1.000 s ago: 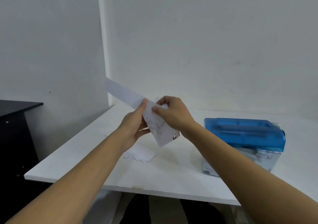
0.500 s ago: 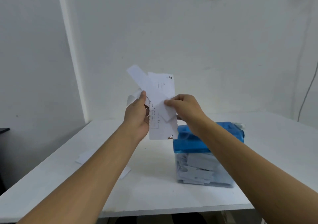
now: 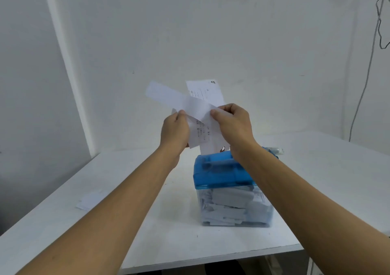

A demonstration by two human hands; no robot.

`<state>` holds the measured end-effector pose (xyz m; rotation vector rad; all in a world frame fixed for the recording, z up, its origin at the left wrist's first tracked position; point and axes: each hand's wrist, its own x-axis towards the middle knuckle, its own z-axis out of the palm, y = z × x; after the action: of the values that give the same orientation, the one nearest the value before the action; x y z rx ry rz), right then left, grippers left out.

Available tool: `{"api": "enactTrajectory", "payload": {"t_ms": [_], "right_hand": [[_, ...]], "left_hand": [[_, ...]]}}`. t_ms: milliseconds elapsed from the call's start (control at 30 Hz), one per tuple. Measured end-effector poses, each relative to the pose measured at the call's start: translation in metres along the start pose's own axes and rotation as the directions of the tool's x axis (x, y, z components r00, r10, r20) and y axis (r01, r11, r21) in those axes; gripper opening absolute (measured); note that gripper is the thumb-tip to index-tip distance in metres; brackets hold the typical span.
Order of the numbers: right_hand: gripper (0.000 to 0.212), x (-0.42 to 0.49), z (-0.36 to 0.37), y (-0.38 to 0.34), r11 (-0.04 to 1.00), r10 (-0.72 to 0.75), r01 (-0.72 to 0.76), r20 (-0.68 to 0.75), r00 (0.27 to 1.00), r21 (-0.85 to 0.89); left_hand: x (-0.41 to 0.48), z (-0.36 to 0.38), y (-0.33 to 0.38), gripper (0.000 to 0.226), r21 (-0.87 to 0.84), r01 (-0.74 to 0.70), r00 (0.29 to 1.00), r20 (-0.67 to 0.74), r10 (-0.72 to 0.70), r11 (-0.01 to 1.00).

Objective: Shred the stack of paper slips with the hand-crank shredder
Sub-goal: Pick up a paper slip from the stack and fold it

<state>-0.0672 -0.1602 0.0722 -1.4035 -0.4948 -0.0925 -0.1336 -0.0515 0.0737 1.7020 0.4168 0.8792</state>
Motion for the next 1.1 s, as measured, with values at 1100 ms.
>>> {"api": "enactTrajectory", "payload": {"t_ms": [1100], "right_hand": [[0.012,0.006,-0.016,-0.011,0.761,-0.11,0.267,0.288,0.951,-0.592]], "left_hand": [[-0.003,0.023,-0.003,0.027,-0.126,0.005,0.985,0.173,0.017,0.992]]}}
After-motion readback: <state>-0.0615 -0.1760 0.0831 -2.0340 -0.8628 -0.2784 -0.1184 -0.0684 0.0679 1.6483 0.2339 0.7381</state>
